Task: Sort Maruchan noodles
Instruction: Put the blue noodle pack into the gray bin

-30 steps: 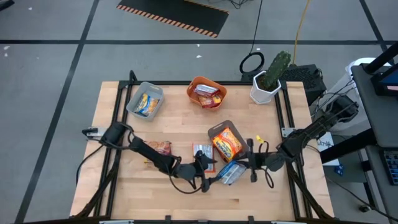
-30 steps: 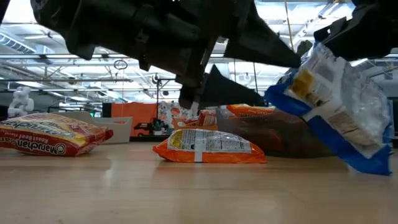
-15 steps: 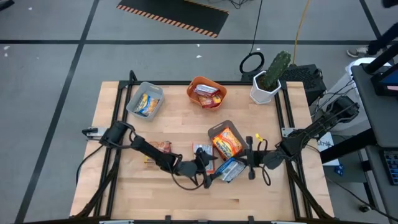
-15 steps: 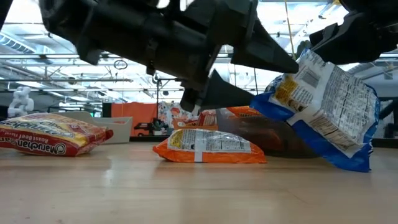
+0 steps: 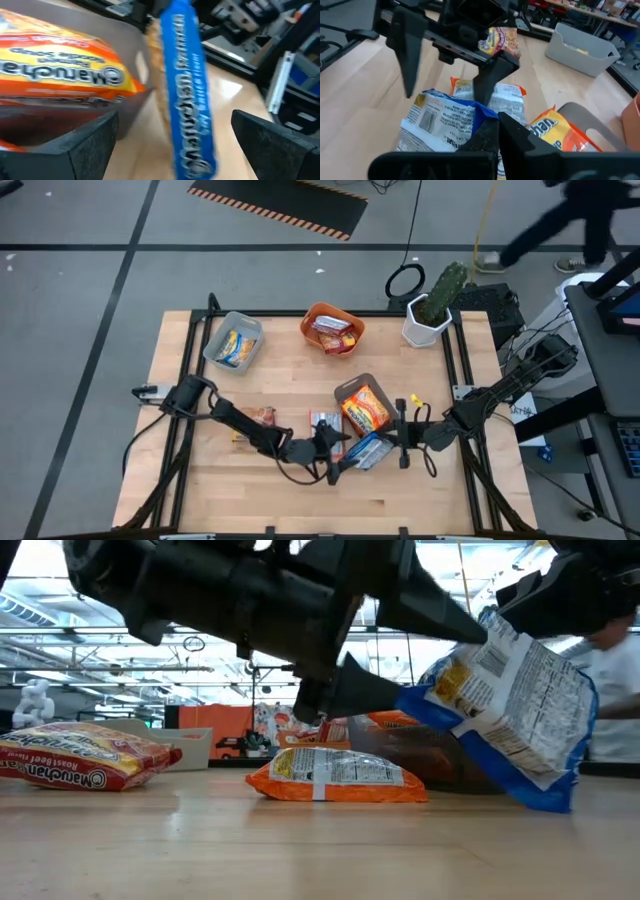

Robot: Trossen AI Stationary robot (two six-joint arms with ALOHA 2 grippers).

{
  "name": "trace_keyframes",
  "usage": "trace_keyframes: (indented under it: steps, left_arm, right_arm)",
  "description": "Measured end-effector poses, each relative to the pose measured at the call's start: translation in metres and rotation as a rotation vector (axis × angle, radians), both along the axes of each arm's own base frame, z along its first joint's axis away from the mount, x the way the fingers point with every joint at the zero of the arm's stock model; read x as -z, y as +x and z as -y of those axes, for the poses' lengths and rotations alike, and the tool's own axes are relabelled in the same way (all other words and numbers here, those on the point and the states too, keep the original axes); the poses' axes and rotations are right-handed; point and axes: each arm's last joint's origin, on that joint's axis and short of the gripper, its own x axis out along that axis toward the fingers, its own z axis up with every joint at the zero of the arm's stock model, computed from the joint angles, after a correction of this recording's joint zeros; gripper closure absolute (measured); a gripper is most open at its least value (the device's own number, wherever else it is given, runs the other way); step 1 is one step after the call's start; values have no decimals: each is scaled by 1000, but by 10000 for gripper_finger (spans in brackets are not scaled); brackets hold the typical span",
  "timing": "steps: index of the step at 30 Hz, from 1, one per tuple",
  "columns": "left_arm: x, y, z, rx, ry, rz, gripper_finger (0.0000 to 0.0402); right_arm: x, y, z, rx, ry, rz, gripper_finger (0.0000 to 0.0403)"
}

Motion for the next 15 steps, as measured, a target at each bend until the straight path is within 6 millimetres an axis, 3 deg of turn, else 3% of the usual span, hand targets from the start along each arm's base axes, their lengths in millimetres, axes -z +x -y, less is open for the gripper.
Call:
trace_keyframes:
  steps: [6,15]
  left_arm:
    - [-4,-1,4,-4,-13,43,21]
    - [-4,-3,7,-32,20,44,134]
  right_arm:
    - [-2,1,-1,-11,-7,21,403]
    - [-3,1,-1,-13,-1,28,403]
